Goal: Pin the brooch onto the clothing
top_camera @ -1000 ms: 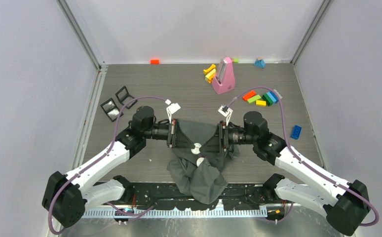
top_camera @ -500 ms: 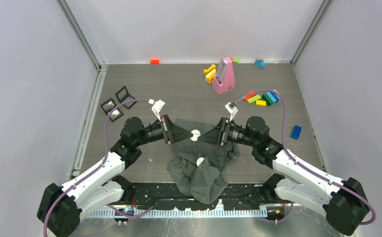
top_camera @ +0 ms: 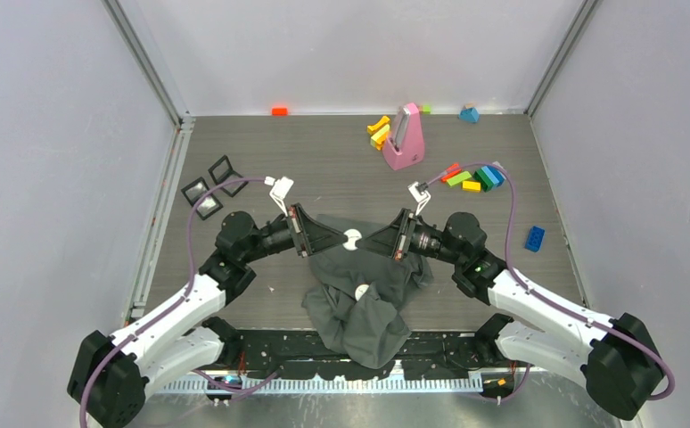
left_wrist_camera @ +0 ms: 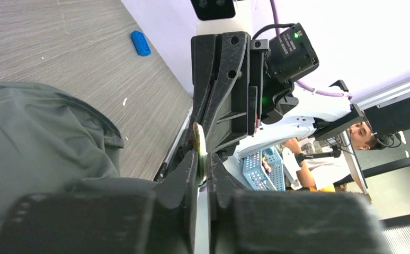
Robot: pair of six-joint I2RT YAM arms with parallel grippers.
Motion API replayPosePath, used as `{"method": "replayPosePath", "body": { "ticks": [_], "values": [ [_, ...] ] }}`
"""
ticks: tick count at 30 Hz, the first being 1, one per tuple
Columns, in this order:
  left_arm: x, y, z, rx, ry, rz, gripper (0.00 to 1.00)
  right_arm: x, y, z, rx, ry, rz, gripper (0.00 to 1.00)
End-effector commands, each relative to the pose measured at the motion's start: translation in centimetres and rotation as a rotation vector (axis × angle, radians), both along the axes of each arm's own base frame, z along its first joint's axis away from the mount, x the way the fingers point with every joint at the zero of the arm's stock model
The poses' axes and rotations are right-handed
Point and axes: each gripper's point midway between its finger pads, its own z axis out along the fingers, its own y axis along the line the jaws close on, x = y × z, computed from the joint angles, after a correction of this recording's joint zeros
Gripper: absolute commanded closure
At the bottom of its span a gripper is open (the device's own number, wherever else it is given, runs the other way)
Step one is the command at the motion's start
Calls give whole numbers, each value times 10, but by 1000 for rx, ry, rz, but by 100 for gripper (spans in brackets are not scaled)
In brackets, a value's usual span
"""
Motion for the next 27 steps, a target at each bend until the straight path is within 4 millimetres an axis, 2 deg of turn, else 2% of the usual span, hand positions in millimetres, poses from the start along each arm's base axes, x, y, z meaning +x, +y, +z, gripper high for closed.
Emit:
{"method": "replayPosePath", "body": {
  "ticks": [1,3,4,6,8,10,13,18,27],
  "values": [
    [0,-1,12,-52,-43,5,75,5,0,23,88,-64,-42,99],
    [3,1,10,-56,-33,29,52,8,-3,27,115,-79,-79,99],
    [4,2,9,-60,-32,44,44,9,-5,25,118,-76,-93,99],
    [8,2,6,-66,-20,87,35,14,-9,27,138,-90,-138,99],
    [8,-2,1,-69,-5,134,32,20,-15,31,159,-105,-197,99],
    [5,-7,-1,-71,-3,157,35,24,-19,31,167,-116,-233,99],
    [4,-9,0,-92,-7,191,48,28,-22,33,173,-125,-263,99],
    [12,-4,1,-129,6,260,59,26,-22,37,184,-135,-256,99],
    [17,-12,9,-182,16,247,59,23,-18,36,179,-132,-225,99]
  ]
}}
